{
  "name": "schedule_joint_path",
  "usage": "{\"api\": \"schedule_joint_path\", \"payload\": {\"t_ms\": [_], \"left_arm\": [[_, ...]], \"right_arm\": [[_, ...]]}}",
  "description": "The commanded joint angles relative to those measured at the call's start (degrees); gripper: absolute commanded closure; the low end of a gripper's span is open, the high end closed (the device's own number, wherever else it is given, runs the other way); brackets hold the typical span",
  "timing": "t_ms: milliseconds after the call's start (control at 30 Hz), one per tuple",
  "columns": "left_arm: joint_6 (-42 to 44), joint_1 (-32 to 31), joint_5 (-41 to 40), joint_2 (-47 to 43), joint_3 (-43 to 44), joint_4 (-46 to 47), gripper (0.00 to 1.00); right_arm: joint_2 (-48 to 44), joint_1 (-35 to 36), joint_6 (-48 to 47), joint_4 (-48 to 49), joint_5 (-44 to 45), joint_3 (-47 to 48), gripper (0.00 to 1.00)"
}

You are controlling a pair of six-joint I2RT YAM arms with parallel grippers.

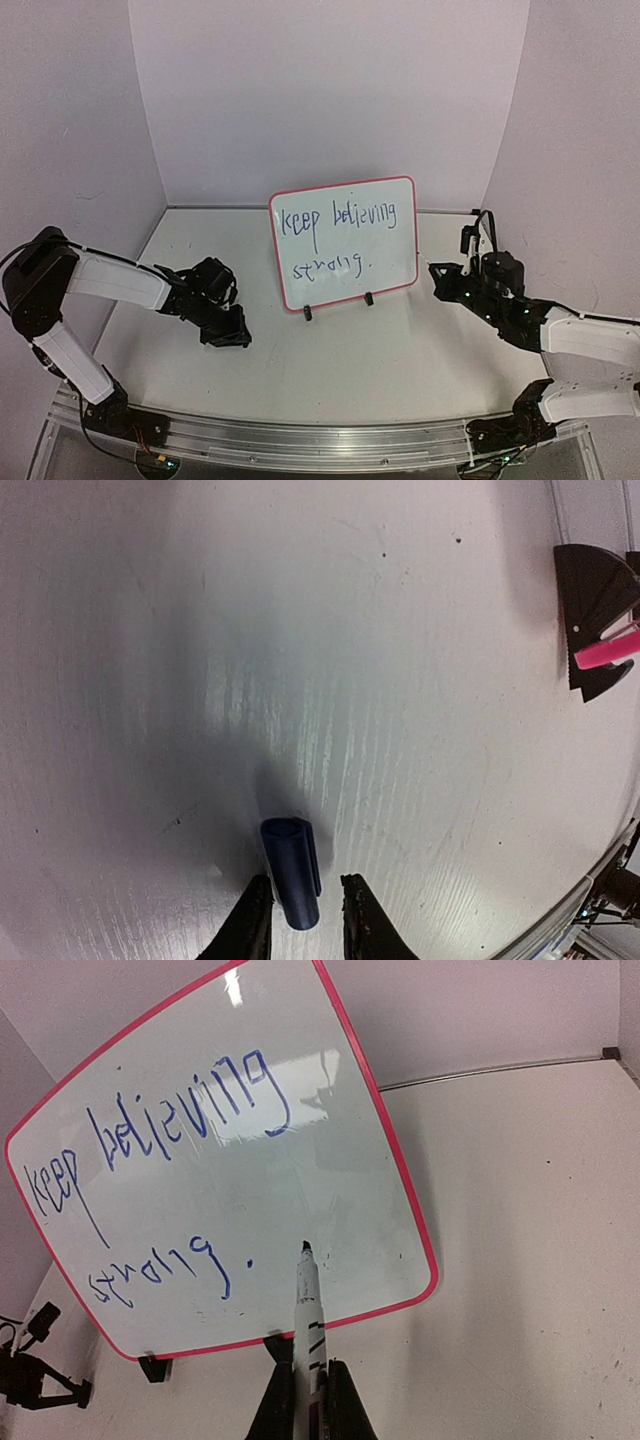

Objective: Write a sentence on the whiteboard
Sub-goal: Pick up the pen cap from the center of the board.

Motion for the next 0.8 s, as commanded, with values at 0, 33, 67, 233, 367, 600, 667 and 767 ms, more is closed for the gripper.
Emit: {"api": "schedule_joint_path", "payload": {"t_ms": [0, 33, 67, 233, 367, 600, 667, 767], "left_arm": [[-3.3, -0.9, 1.6, -2.1, -1.5, 1.1, 0.76], [-3.5, -1.1, 1.5, -2.1, -1.5, 1.7, 0.75], [-3.7, -1.1, 1.5, -2.0, -1.4, 2.2, 0.76], [-5.2, -2.1, 2.6, -0.7, -0.4, 4.8, 0.76], [-5.0, -2.7, 1.7, 0.6, -0.3, 6.5, 0.76], [-3.9, -2.7, 0.5, 4.0, 0.9, 11.5, 0.75], [-3.0, -2.7, 0.0, 4.5, 1.2, 12.6, 0.75], [-1.5, -2.7, -1.0, 5.4, 2.2, 12.8, 0.74]], "right_arm": [[-0.1, 0.2, 0.6, 0.4, 1.1, -0.6, 1.0], [-0.1, 0.2, 0.6, 0.4, 1.1, -0.7, 1.0], [-0.1, 0.2, 0.6, 0.4, 1.1, -0.8, 1.0], [-0.8, 0.2, 0.7, 0.3, 1.1, -0.9, 1.0], [-1.2, 0.2, 0.6, 0.3, 1.4, -1.1, 1.0], [-1.5, 0.2, 0.3, -0.8, 1.6, -0.6, 1.0], [-1.6, 0.2, 0.3, -0.9, 1.6, -0.6, 1.0], [-1.6, 0.2, 0.3, -1.0, 1.6, -0.4, 1.0]]}}
